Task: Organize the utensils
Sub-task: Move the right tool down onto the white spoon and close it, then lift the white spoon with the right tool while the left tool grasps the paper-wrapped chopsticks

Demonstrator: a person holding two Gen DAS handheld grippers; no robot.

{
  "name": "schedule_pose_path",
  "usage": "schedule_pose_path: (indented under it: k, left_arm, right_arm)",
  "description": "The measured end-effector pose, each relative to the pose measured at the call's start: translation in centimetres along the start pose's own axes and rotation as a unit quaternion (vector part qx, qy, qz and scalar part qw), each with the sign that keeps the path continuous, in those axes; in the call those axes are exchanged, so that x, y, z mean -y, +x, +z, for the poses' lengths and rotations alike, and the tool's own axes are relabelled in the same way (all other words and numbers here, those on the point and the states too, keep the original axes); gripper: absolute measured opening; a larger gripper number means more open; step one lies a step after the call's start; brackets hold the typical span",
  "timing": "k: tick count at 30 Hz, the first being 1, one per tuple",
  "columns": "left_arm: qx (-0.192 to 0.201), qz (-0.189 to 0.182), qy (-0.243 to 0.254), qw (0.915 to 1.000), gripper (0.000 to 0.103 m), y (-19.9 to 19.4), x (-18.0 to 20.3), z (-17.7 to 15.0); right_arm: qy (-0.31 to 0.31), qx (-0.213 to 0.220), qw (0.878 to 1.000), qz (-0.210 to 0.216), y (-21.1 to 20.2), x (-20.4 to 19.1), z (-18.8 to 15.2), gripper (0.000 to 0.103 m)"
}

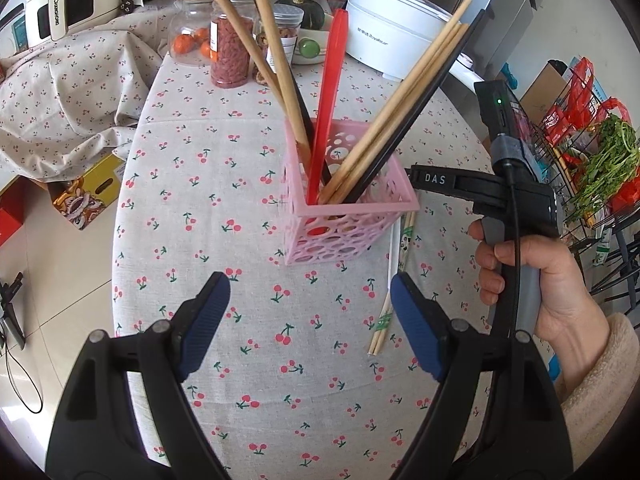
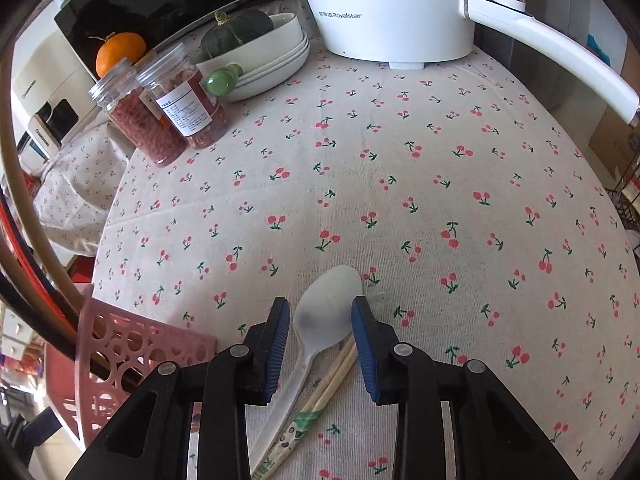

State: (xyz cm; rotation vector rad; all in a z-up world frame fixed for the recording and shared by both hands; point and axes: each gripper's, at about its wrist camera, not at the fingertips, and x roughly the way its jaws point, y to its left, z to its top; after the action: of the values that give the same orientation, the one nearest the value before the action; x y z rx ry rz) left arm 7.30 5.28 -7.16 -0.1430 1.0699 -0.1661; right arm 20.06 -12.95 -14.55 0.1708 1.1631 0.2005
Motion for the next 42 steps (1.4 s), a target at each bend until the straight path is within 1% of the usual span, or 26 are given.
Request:
schedule_pose_path:
  k: [3, 9, 10, 11, 12, 13, 16, 20, 22, 26, 27, 28, 29, 30, 31, 32, 33, 35, 38, 42]
  left_arm:
    - [-0.003, 0.0, 0.0, 1.0, 0.082, 0.2, -0.1, 0.0]
    - [-0.007, 0.002, 0.003, 1.0, 0.082, 0.4, 0.2, 0.0]
    - [-0.007, 0.002, 0.004, 1.0, 0.082, 0.4, 0.2, 0.0]
    - [-0.008, 0.002, 0.006, 1.0, 0.082, 0.4, 0.3, -0.1]
    - [-0.008, 0.002, 0.007, 0.9999, 0.082, 0.4, 0.4, -0.1]
    - [-0.008, 0.002, 0.009, 0.9999, 0.082, 0.4, 0.6, -0.2]
    - [-0.008, 0.001, 0.013, 0.9999, 0.082, 0.3, 1.0, -0.3]
    - [-0.007, -0.01, 0.019, 0.9998, 0.082, 0.0, 2.0, -0.3]
    - [-0.004, -0.016, 0.029, 0.9994, 0.082, -0.1, 3.0, -0.4]
    - [-0.004, -0.033, 0.061, 0.9976, 0.082, -0.1, 5.7, -0.8]
    - [-0.005, -0.036, 0.07, 0.9969, 0.081, 0.0, 6.5, -0.9]
    - [-0.006, -0.039, 0.079, 0.9961, 0.079, 0.2, 7.3, -1.0]
    - [-0.009, -0.041, 0.088, 0.9953, 0.074, 0.5, 8.2, -1.0]
    - [-0.013, -0.045, 0.097, 0.9942, 0.065, 0.8, 9.0, -1.1]
    - [-0.018, -0.047, 0.106, 0.9931, 0.059, 1.2, 9.7, -1.0]
    - [-0.024, -0.047, 0.114, 0.9921, 0.048, 1.7, 10.4, -0.9]
    - [-0.03, -0.043, 0.12, 0.9913, 0.041, 2.4, 11.1, -0.7]
    - [-0.044, -0.026, 0.127, 0.9906, 0.033, 4.0, 12.4, -0.2]
    - [-0.059, 0.004, 0.137, 0.9888, 0.023, 6.5, 14.2, 0.9]
    - [-0.087, 0.042, 0.14, 0.9854, 0.022, 10.0, 15.5, 2.2]
  right_arm:
    - [-0.017, -0.005, 1.0, -0.011, 0.9, -0.4, -0.1, 0.038]
    - [-0.081, -0.001, 0.996, -0.039, 1.3, -1.8, -0.7, 0.037]
    - [-0.097, -0.001, 0.994, -0.048, 1.3, -2.1, -0.9, 0.032]
    - [-0.111, 0.0, 0.992, -0.057, 1.4, -2.4, -1.1, 0.024]
    - [-0.118, -0.002, 0.992, -0.052, 1.3, -2.5, -1.1, 0.009]
    - [-0.112, -0.007, 0.993, -0.041, 1.2, -2.2, -1.2, 0.007]
    - [-0.084, -0.014, 0.996, 0.0, 0.4, -1.2, -1.3, 0.007]
    - [-0.039, -0.001, 0.998, 0.04, -2.4, 0.8, -1.3, 0.007]
    - [-0.033, 0.01, 0.999, 0.04, -4.2, 1.6, -1.4, 0.007]
    - [-0.033, 0.026, 0.999, 0.022, -7.1, 3.4, -2.1, 0.007]
    - [-0.031, 0.028, 0.999, 0.018, -7.8, 4.0, -2.3, 0.007]
    - [-0.031, 0.03, 0.999, 0.014, -8.4, 4.4, -2.5, 0.007]
    - [-0.031, 0.032, 0.999, 0.01, -8.9, 4.9, -2.8, 0.007]
    - [-0.031, 0.032, 0.999, 0.007, -9.5, 5.3, -3.0, 0.007]
    - [-0.032, 0.032, 0.999, 0.005, -9.9, 5.8, -3.1, 0.007]
    - [-0.031, 0.03, 0.999, 0.004, -10.3, 6.3, -3.4, 0.007]
    - [-0.03, 0.026, 0.999, 0.003, -10.5, 6.9, -3.6, 0.007]
    - [-0.028, 0.011, 1.0, -0.005, -10.7, 8.0, -4.1, 0.007]
    - [-0.022, -0.025, 0.999, -0.011, -9.9, 9.8, -4.9, 0.007]
    - [-0.022, -0.064, 0.998, -0.007, -8.9, 11.6, -5.9, 0.008]
